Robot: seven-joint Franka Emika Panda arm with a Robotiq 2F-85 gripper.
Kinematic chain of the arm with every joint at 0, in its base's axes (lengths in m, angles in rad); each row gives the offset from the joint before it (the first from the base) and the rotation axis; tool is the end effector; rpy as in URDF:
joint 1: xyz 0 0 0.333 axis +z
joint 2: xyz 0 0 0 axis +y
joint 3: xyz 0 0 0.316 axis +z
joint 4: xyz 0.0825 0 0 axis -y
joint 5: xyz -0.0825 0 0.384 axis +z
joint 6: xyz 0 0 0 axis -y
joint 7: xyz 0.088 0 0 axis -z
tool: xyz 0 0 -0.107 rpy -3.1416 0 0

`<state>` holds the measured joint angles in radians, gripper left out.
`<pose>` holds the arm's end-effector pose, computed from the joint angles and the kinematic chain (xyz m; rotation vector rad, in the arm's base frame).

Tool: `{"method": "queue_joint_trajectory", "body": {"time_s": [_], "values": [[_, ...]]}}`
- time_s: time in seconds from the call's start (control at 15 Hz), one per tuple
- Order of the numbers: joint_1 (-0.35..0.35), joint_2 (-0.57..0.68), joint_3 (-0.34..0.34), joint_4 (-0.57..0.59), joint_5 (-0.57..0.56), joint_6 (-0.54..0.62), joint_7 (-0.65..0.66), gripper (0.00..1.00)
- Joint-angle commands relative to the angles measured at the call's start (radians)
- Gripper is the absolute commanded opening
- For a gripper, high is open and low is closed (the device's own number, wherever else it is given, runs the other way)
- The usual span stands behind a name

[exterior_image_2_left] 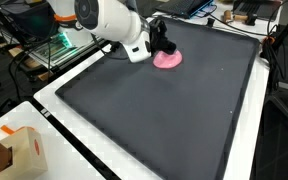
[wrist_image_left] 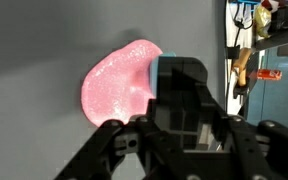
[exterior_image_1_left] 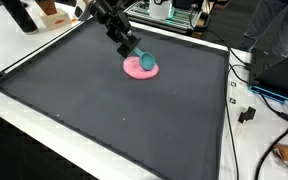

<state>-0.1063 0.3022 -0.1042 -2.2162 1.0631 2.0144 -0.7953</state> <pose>0.5130 -0.0579 0.2272 -2.2445 0.1731 0.0073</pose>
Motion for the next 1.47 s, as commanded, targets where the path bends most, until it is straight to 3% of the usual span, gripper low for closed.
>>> {"method": "queue_joint_trajectory", "body": {"time_s": [0.0, 0.93, 1.4], "values": [[-0.02, 0.032, 0.01, 0.012, 0.036, 0.026, -0.025, 0.26], [-0.016, 0.064, -0.012, -0.01, 0.0, 0.115, -0.003, 0.26], [0.012, 0.087, 0.009, 0.012, -0.018, 0.139, 0.02, 0.26]]}}
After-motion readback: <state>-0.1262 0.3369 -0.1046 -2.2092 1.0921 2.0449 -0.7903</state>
